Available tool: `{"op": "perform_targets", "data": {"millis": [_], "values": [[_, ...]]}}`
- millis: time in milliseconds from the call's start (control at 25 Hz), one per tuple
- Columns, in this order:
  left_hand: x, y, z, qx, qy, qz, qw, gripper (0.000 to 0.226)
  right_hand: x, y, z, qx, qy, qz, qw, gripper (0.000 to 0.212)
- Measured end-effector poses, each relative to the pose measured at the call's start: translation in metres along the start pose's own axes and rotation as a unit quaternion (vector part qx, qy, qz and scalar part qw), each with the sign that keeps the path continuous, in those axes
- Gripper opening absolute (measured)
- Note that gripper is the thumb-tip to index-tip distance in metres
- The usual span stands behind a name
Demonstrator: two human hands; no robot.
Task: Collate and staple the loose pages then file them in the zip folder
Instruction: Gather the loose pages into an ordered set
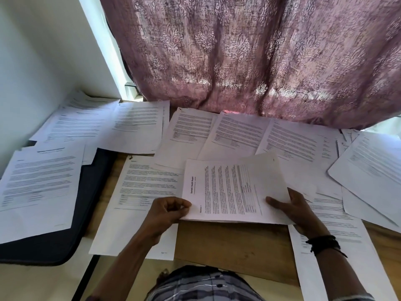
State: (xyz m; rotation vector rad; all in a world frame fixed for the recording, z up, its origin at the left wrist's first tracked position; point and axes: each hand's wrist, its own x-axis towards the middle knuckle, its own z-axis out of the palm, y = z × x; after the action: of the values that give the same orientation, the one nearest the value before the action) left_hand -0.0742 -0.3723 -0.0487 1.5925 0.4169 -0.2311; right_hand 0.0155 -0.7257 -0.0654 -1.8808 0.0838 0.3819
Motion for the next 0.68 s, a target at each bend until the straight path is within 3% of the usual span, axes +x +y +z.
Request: {"op": "perform_targets", "data": {"millis": [200,360,440,600,680], "values": [[0.000,-0.009,0.005,0.012,0.046,-0.025,0.999,0.016,0.003,-0.011,0.011,-0.154,0.055,-0.018,0.986,0.048],[0.002,-0.016,0.006,0.035,0.065,-0.027,0.997,0.017,0.001,-0.012,0.025,-0.288,0.155,0.015,0.945,0.076],[0.002,-0.018,0.004,0.053,0.068,-0.032,0.996,0.017,-0.004,-0.020,0.045,-0.318,0.182,-0.014,0.931,0.086],[0.003,-0.021,0.004,0.080,0.081,-0.022,0.993,0.012,-0.008,-0.039,0.116,-0.226,0.048,-0.104,0.968,0.078],[0.000,-0.017,-0.002,0.138,0.082,-0.002,0.987,0.025,-0.007,-0.048,0.152,-0.184,-0.016,-0.122,0.975,0.075]]}}
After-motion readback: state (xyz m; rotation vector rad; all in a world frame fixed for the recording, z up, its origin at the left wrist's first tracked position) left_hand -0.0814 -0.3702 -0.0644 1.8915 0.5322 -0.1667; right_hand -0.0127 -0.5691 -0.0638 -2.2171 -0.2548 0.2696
